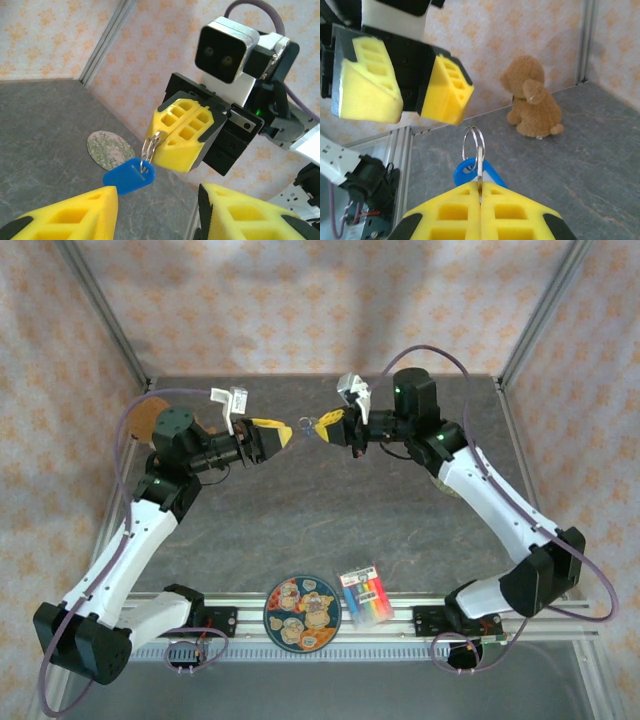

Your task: Remove the keys from the keyring

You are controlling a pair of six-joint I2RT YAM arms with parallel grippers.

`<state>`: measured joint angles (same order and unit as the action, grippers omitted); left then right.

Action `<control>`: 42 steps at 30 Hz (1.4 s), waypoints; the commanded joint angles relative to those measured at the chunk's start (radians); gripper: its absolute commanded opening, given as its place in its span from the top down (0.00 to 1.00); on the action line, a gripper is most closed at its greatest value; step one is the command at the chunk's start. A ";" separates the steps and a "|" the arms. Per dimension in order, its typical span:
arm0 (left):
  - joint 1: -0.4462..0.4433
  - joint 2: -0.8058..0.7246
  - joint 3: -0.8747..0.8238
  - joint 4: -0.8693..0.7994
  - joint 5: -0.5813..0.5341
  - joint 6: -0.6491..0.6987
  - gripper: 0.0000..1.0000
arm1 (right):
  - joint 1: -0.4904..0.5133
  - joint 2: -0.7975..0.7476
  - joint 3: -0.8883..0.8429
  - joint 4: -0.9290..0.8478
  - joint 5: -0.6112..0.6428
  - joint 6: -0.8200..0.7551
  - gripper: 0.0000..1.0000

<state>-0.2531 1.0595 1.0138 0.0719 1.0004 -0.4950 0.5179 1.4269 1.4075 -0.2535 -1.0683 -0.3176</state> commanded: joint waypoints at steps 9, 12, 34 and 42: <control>0.009 0.013 0.088 -0.166 0.030 0.149 0.49 | -0.001 0.071 0.108 -0.211 -0.211 -0.138 1.00; 0.007 0.030 0.097 -0.164 0.061 0.138 0.49 | -0.001 0.080 0.119 -0.229 -0.239 -0.148 1.00; -0.048 0.071 0.120 -0.199 0.096 0.159 0.72 | -0.001 0.112 0.161 -0.262 -0.254 -0.154 1.00; -0.054 0.075 0.114 -0.156 0.099 0.127 1.00 | 0.001 0.104 0.156 -0.252 -0.238 -0.155 1.00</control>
<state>-0.2996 1.1332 1.1053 -0.1204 1.0733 -0.3508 0.5179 1.5364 1.5322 -0.5098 -1.2949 -0.4583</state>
